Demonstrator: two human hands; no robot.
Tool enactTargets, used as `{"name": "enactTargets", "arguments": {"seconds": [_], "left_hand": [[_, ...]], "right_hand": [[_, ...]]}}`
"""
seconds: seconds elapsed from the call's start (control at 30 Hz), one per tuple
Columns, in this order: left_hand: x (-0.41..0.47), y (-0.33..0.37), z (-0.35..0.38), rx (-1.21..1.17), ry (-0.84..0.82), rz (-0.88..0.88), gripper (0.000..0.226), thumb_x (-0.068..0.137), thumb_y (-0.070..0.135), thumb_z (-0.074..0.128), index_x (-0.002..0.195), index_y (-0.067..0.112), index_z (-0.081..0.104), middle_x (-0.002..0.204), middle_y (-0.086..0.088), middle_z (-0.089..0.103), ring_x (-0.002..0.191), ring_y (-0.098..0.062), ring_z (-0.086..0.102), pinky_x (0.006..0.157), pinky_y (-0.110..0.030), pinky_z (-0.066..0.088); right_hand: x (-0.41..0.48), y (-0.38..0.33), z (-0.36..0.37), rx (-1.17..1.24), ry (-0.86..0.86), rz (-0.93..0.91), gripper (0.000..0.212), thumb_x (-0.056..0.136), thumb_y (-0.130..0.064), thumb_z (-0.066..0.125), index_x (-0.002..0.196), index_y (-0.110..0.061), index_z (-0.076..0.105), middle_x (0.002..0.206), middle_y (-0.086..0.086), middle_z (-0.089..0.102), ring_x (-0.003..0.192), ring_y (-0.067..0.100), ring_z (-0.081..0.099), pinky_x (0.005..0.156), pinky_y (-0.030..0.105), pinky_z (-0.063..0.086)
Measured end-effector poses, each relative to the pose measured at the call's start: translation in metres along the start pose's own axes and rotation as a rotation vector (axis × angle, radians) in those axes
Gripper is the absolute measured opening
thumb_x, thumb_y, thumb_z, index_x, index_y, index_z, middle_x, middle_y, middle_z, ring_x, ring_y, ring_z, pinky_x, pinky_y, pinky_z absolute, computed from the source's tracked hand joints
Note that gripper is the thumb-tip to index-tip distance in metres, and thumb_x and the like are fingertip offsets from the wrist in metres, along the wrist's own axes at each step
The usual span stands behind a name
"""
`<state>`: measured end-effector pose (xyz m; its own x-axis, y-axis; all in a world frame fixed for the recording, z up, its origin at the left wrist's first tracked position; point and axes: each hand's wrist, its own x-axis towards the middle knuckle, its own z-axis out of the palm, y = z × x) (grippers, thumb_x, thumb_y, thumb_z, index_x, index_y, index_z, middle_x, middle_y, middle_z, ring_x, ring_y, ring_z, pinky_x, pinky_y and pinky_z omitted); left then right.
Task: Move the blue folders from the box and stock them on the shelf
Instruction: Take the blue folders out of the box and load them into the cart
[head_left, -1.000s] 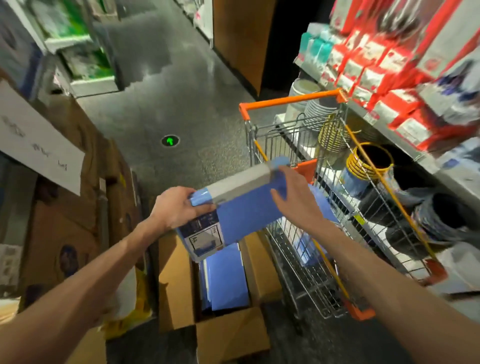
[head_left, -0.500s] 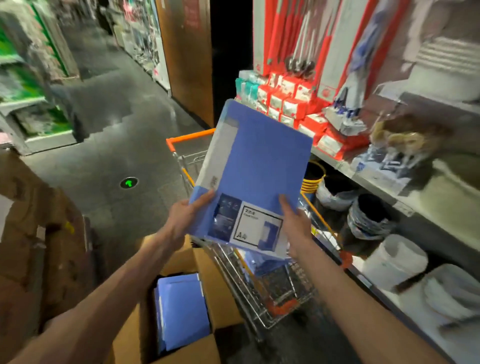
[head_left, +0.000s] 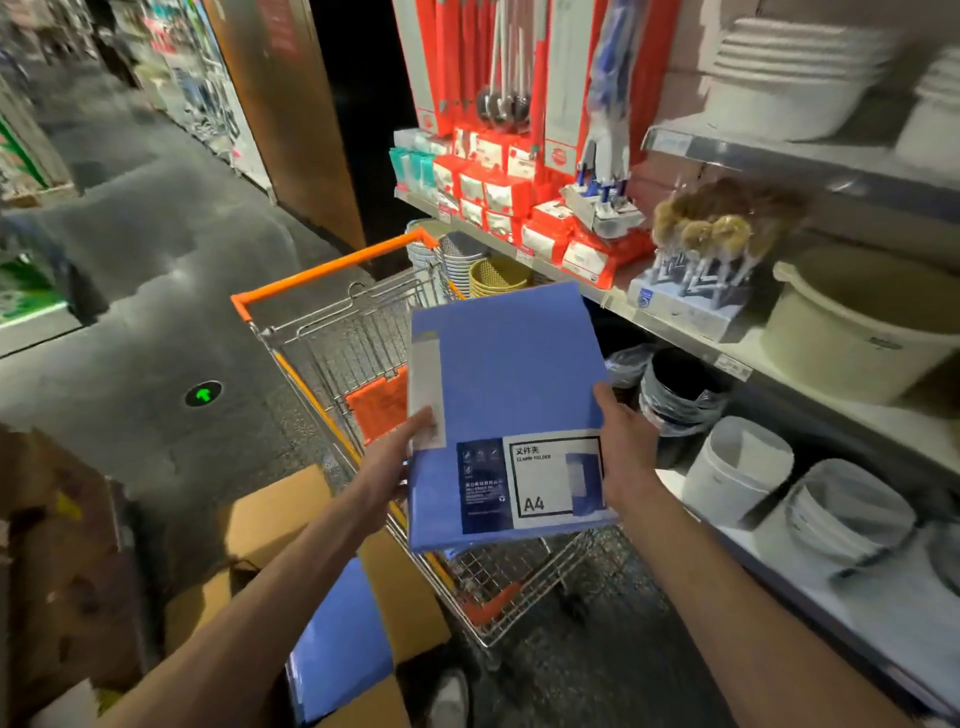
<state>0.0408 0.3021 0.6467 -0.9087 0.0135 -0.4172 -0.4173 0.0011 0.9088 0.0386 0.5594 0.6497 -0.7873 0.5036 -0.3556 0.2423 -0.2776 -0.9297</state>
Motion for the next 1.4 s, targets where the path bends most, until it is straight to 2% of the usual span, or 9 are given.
{"name": "enactTargets", "arguments": {"seconds": [0.1,0.33,0.5,0.7,0.87,0.93,1.03,1.23,1.4], "left_hand": [[0.037,-0.007,0.003,-0.105,-0.073,-0.004,0.068,0.09,0.072,0.053,0.135,0.021,0.061,0.127,-0.01,0.069,0.112,-0.033,0.069,0.094,-0.052,0.055],[0.139,-0.035,-0.007,-0.195,0.263,-0.16,0.062,0.095,0.06,0.054,0.122,0.005,0.063,0.113,-0.016,0.073,0.095,-0.036,0.072,0.089,-0.055,0.057],[0.215,-0.053,-0.016,-0.212,0.415,-0.204,0.059,0.098,0.056,0.053,0.124,0.003,0.058,0.111,-0.014,0.068,0.09,-0.03,0.067,0.072,-0.041,0.057],[0.306,-0.08,-0.016,-0.164,0.494,-0.338,0.068,0.097,0.054,0.054,0.134,-0.002,0.05,0.128,-0.016,0.063,0.11,-0.033,0.064,0.085,-0.038,0.053],[0.366,-0.096,-0.005,0.001,0.436,-0.366,0.075,0.102,0.054,0.045,0.146,-0.005,0.034,0.139,-0.015,0.053,0.123,-0.038,0.056,0.1,-0.041,0.048],[0.389,-0.109,-0.006,0.067,0.396,-0.387,0.083,0.096,0.063,0.044,0.146,-0.002,0.034,0.138,-0.024,0.055,0.119,-0.041,0.059,0.1,-0.053,0.05],[0.41,-0.12,-0.007,0.135,0.335,-0.417,0.077,0.099,0.056,0.048,0.146,-0.004,0.033,0.137,-0.021,0.054,0.121,-0.038,0.058,0.099,-0.045,0.05],[0.437,-0.138,-0.003,0.403,0.083,-0.488,0.058,0.101,0.041,0.055,0.118,-0.015,0.056,0.106,-0.023,0.065,0.078,-0.035,0.065,0.043,-0.036,0.054],[0.436,-0.127,-0.002,0.947,-0.107,-0.299,0.049,0.101,0.039,0.044,0.085,-0.004,0.062,0.091,-0.024,0.068,0.093,-0.039,0.068,0.082,-0.039,0.056]], "right_hand": [[0.006,0.008,0.001,-0.05,-0.04,0.085,0.03,0.088,-0.035,0.072,0.071,-0.011,0.068,0.084,0.003,0.075,0.09,0.033,0.071,0.084,0.053,0.056],[0.067,0.041,0.048,-0.406,-0.053,0.126,0.05,0.079,-0.058,0.063,0.071,-0.008,0.066,0.086,0.005,0.07,0.083,0.031,0.065,0.078,0.043,0.054],[0.122,0.047,0.097,-0.645,-0.097,0.12,0.032,0.092,-0.042,0.058,0.078,-0.014,0.066,0.079,0.004,0.068,0.077,0.026,0.066,0.079,0.041,0.054],[0.174,0.073,0.137,-0.813,-0.118,0.148,0.024,0.095,-0.026,0.056,0.075,-0.014,0.06,0.076,0.006,0.056,0.076,0.021,0.05,0.067,0.034,0.039],[0.194,0.091,0.14,-0.889,-0.168,0.254,0.031,0.098,-0.024,0.052,0.099,0.003,0.068,0.092,0.018,0.067,0.091,0.034,0.062,0.068,0.029,0.039],[0.205,0.103,0.142,-0.918,-0.172,0.28,0.026,0.096,-0.022,0.053,0.087,-0.002,0.066,0.076,0.015,0.061,0.074,0.031,0.058,0.061,0.028,0.034],[0.217,0.121,0.148,-0.931,-0.152,0.315,0.02,0.095,-0.026,0.054,0.09,-0.014,0.069,0.077,0.002,0.065,0.077,0.022,0.061,0.07,0.036,0.053],[0.223,0.143,0.151,-0.977,-0.207,0.375,0.028,0.096,-0.024,0.054,0.1,-0.002,0.071,0.096,0.017,0.071,0.085,0.028,0.062,0.079,0.045,0.054],[0.219,0.143,0.142,-0.994,-0.252,0.381,0.027,0.1,-0.024,0.05,0.102,-0.003,0.068,0.081,0.009,0.062,0.066,0.014,0.047,0.055,0.027,0.035]]}}
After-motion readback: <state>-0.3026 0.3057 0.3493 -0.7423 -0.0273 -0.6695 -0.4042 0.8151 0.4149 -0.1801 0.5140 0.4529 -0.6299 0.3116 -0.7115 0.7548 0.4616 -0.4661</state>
